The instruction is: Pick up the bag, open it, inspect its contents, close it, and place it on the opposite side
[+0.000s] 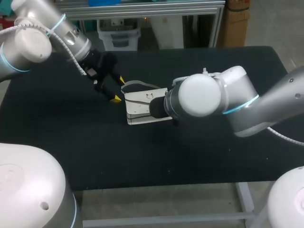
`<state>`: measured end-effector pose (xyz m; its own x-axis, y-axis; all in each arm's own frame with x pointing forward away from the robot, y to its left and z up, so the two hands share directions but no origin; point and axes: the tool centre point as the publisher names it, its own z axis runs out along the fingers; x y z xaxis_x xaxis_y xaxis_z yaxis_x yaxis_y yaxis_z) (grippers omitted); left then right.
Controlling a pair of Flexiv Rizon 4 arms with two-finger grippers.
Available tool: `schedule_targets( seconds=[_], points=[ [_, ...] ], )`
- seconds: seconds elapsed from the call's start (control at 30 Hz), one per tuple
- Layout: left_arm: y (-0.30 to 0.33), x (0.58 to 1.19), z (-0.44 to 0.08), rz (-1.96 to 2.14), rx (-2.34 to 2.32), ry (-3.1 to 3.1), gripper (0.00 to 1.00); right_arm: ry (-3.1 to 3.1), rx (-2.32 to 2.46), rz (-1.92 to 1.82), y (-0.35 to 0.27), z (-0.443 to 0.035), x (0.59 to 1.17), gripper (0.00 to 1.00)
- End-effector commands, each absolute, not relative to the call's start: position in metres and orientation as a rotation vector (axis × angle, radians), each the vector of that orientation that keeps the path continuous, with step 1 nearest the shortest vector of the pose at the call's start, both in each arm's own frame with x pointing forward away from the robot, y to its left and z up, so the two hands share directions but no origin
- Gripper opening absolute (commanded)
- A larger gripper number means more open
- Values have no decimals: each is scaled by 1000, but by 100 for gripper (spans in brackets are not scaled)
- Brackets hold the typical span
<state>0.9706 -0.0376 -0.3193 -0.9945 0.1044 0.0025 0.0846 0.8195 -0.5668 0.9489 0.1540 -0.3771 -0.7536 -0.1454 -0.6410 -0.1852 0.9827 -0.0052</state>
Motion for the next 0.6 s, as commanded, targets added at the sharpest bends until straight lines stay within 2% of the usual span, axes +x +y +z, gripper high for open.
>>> schedule_targets(
  seconds=[0.03, 0.6],
  points=[
    [-38, 974, -320, 913, -165, -2958, 100, 2430, -231, 80, 153, -380, 946, 0],
    [-55, 961, -312, 971, -465, -3005, 100, 2438, -133, 45, 160, -384, 920, 0]
  ],
)
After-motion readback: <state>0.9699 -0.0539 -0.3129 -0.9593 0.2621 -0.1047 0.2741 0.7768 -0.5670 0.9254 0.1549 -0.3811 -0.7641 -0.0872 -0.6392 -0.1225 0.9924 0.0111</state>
